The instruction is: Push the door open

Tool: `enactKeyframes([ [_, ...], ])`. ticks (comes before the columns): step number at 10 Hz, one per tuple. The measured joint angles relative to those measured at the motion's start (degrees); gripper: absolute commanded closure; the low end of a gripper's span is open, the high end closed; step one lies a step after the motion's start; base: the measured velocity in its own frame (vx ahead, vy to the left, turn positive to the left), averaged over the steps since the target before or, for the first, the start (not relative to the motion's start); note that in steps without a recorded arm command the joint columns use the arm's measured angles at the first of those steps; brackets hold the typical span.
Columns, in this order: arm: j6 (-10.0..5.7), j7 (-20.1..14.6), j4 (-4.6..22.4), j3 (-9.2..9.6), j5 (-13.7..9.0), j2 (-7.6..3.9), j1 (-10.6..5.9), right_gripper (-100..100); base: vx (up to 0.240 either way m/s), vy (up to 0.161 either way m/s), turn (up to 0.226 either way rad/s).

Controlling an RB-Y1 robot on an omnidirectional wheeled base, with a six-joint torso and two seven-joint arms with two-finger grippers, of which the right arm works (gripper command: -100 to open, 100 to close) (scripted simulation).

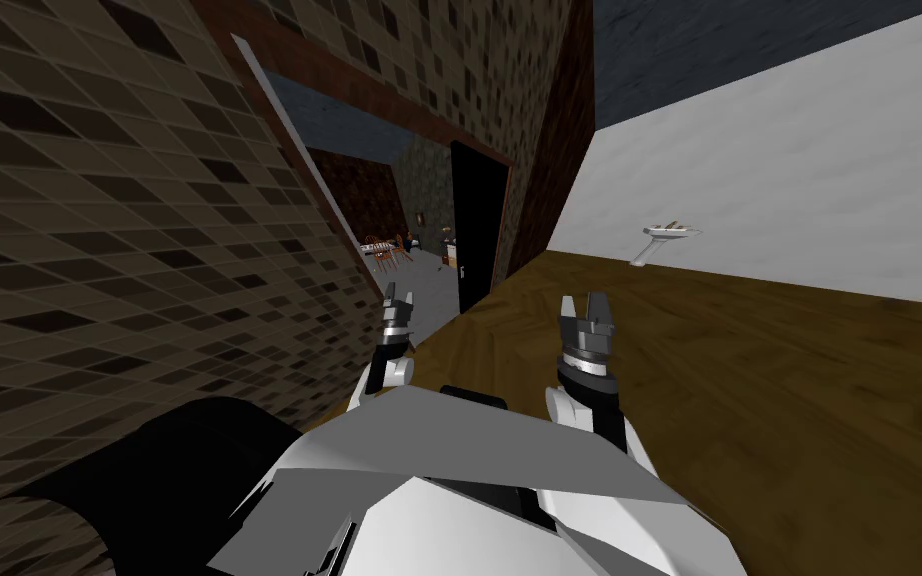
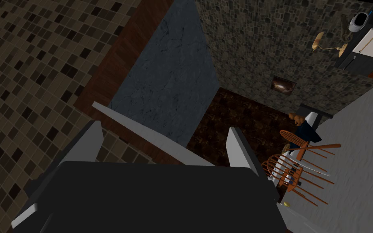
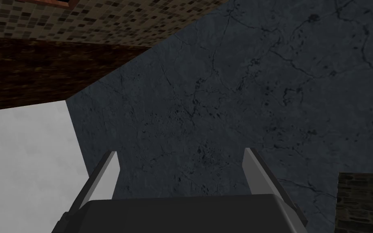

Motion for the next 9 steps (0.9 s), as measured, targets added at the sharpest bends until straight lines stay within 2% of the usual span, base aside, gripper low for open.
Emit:
enactKeyframes([
  [2,0.20,-0.11,1.55,0.29,0.18,-0.61,-0.80,-100,0.156,-0.003,0.069],
  [5,-0.47,-0.50,4.76,0.31,0.17,-1.63,-1.98,-100,0.137,-0.013,0.066],
  [8,-1.24,-1.01,8.78,0.44,0.20,-2.75,-3.32,-100,0.140,-0.026,0.077],
  [9,-1.30,-1.09,10.46,0.58,0.33,-2.95,-4.32,-100,0.165,-0.033,0.102],
])
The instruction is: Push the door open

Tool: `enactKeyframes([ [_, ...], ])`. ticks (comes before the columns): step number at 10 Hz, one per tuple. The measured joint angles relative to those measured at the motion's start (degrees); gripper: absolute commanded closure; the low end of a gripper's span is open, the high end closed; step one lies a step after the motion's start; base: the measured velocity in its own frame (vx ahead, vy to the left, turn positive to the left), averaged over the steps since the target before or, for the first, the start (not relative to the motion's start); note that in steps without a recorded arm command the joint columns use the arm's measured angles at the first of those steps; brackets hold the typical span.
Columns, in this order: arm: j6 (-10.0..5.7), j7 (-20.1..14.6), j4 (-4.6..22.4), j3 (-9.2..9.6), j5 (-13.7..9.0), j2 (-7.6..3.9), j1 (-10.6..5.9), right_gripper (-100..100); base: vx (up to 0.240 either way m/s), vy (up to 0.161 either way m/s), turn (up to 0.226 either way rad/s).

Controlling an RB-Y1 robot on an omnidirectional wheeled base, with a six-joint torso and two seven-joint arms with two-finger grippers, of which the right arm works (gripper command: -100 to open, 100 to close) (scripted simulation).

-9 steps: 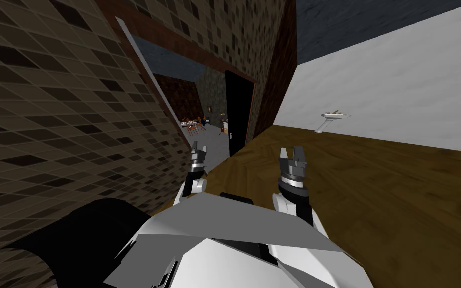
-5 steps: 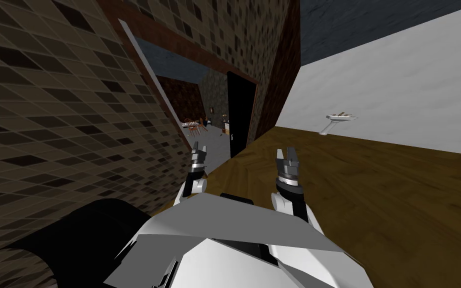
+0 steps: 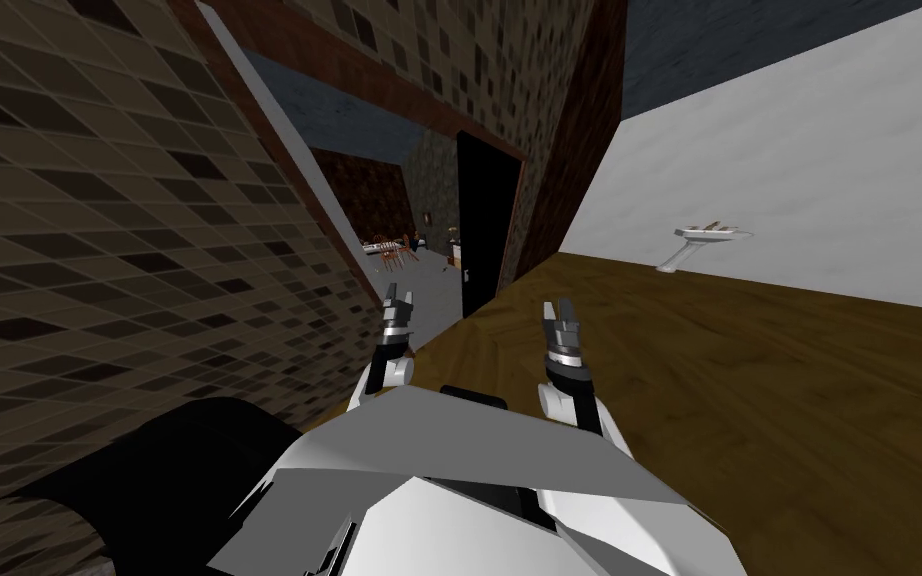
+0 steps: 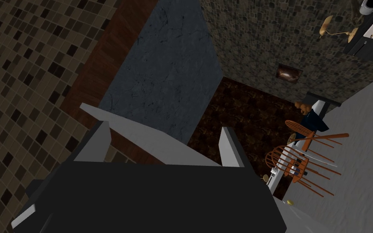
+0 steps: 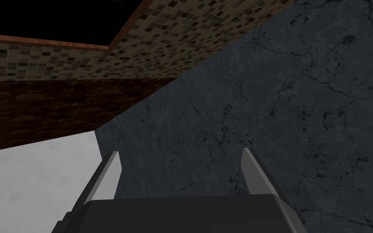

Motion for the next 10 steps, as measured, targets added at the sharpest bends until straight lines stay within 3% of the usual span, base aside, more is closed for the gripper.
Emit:
enactKeyframes([
  [10,-1.28,-1.20,12.04,1.08,0.54,-1.85,-4.63,-100,0.113,-0.019,0.071],
])
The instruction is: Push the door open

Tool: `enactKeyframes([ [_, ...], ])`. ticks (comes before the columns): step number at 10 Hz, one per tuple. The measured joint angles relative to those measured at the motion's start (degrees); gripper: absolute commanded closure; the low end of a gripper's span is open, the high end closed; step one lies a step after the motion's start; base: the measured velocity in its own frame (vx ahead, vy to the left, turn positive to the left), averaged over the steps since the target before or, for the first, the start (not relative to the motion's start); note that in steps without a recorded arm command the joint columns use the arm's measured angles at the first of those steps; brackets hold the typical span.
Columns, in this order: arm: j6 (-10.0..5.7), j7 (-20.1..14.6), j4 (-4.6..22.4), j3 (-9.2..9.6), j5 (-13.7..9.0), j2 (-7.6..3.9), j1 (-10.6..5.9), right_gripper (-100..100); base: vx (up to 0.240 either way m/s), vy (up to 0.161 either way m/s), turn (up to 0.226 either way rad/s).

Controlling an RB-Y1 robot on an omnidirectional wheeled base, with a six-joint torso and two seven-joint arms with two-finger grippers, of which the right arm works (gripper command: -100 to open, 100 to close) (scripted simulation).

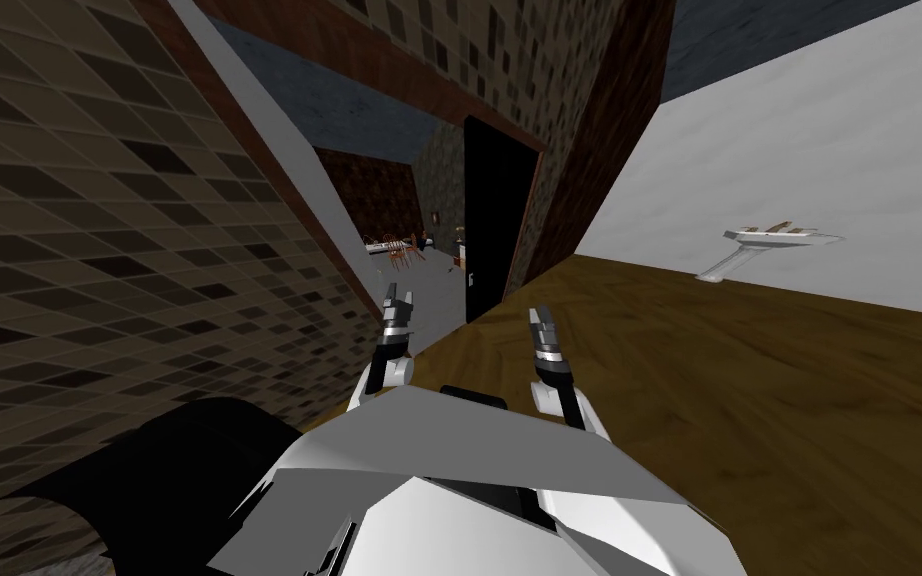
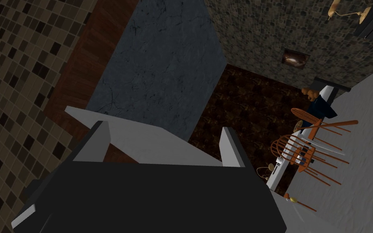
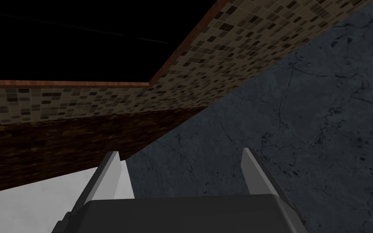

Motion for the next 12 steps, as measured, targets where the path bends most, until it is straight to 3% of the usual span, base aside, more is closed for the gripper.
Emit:
enactKeyframes([
  [12,-1.75,-1.46,13.25,0.93,0.45,-1.03,-5.05,-100,0.094,-0.029,0.067],
])
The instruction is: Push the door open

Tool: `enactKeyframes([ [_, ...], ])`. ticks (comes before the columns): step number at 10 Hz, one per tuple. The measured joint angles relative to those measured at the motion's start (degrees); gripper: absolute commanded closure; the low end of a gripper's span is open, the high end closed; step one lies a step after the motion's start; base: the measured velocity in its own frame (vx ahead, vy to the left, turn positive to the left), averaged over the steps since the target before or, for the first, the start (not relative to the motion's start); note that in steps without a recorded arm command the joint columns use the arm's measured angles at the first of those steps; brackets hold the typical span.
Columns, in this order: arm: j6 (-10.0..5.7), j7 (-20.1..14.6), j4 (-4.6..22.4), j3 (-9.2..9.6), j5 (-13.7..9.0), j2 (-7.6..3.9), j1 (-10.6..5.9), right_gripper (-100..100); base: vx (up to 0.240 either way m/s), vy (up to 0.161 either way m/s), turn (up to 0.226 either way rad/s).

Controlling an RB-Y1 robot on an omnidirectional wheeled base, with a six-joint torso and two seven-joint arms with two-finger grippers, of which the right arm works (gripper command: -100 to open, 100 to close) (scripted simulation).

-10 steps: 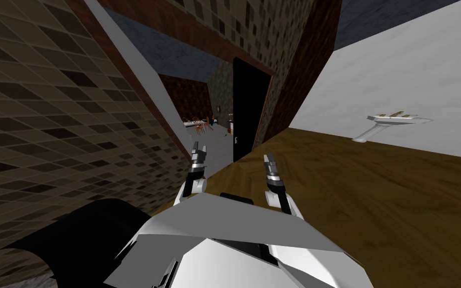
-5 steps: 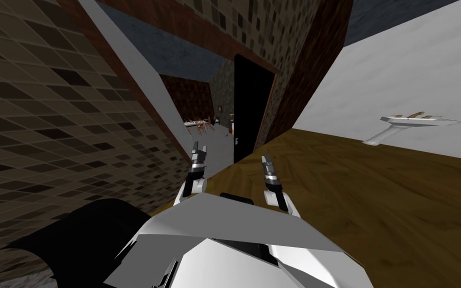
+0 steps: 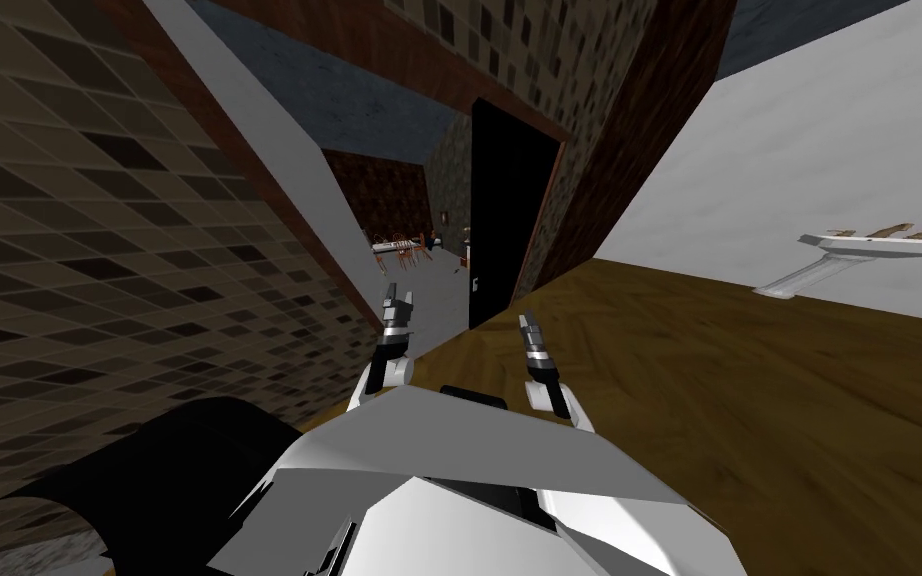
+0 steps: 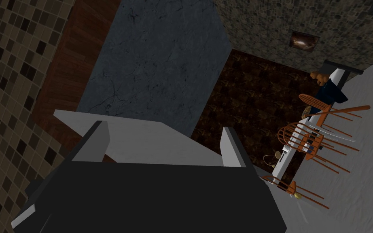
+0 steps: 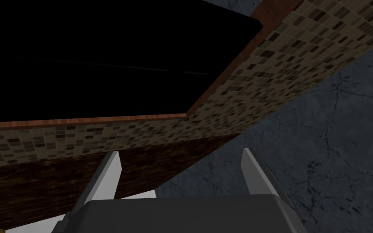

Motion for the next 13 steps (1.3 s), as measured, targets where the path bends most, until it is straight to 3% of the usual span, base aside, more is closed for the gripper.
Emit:
enactKeyframes([
  [7,-0.31,-0.96,7.91,0.70,0.37,-0.16,-3.34,-100,0.101,-0.035,0.069],
  [13,-1.52,-1.60,15.28,1.11,0.59,0.03,-6.24,-100,0.087,-0.033,0.069],
])
